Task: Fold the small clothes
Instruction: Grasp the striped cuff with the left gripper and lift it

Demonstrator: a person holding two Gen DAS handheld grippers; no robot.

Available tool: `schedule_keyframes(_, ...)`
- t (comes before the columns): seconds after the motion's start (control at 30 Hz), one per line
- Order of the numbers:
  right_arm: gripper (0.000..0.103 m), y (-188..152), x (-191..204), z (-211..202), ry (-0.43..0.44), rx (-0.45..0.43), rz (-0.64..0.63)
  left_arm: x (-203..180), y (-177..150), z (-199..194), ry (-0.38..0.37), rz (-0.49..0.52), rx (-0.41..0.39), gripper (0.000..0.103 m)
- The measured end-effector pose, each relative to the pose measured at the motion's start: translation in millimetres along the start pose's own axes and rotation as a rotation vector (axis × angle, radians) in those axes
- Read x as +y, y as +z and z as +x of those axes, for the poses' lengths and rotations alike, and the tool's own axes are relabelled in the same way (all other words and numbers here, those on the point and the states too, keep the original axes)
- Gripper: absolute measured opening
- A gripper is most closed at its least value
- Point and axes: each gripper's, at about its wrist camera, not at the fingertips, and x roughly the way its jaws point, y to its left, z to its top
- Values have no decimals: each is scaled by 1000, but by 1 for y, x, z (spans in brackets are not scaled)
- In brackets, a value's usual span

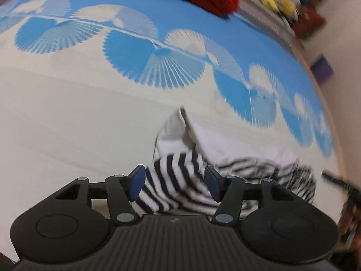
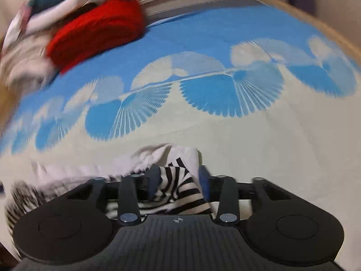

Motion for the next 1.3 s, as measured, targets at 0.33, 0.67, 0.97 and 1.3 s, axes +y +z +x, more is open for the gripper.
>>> schedule_keyframes(0.33, 55, -21, 40, 33, -32, 49, -389, -32, -30, 46, 179, 308, -17, 85)
schedule_keyframes(0.67, 8, -13, 59, 66, -24, 22, -524, -41, -3, 61, 158, 318, -131, 4)
schedule_keyframes(0.97, 6, 46, 55, 58, -114, -239, -247, -52, 32, 64, 242, 197, -325, 4)
schedule_keyframes(1.3, 7, 43, 63, 147, -187, 54, -276, -19, 43, 128, 273, 49, -112, 4)
